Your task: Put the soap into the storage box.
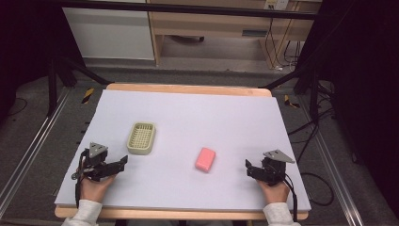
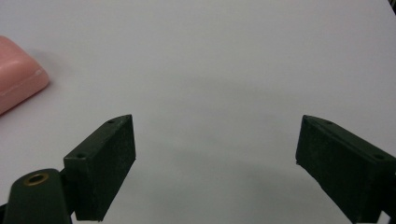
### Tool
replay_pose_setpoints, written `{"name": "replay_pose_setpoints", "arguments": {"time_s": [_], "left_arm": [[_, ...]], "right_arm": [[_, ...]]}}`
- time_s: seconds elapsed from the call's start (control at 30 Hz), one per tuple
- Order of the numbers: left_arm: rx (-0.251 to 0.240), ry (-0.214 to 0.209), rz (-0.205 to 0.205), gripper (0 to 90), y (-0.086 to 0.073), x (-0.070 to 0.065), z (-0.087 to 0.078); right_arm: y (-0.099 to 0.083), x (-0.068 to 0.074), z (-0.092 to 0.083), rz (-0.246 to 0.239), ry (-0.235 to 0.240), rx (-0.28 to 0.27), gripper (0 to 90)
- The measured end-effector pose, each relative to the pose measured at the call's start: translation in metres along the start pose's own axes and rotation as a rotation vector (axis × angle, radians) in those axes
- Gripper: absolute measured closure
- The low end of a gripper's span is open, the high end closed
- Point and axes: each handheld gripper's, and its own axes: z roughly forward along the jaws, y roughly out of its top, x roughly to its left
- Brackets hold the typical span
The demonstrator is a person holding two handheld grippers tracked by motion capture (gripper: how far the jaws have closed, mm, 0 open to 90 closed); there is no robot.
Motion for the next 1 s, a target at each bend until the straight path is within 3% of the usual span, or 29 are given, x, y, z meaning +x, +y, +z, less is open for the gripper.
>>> {"name": "replay_pose_setpoints", "arguments": {"time_s": [0.43,0.67,1.0], "left_arm": [[-0.023,-0.032,0.008,18.7,0.005,-0.012,-0.005],[-0.019,-0.041,0.041,18.8,0.009,-0.025,-0.005],[-0.018,-0.089,0.073,19.1,0.014,-0.045,-0.004]], "right_arm": [[-0.001,-0.005,-0.002,0.019,-0.007,-0.001,12.1],[-0.001,-0.005,-0.001,0.011,-0.012,0.003,12.1],[-0.001,-0.004,-0.001,0.01,-0.014,0.004,11.9]]}}
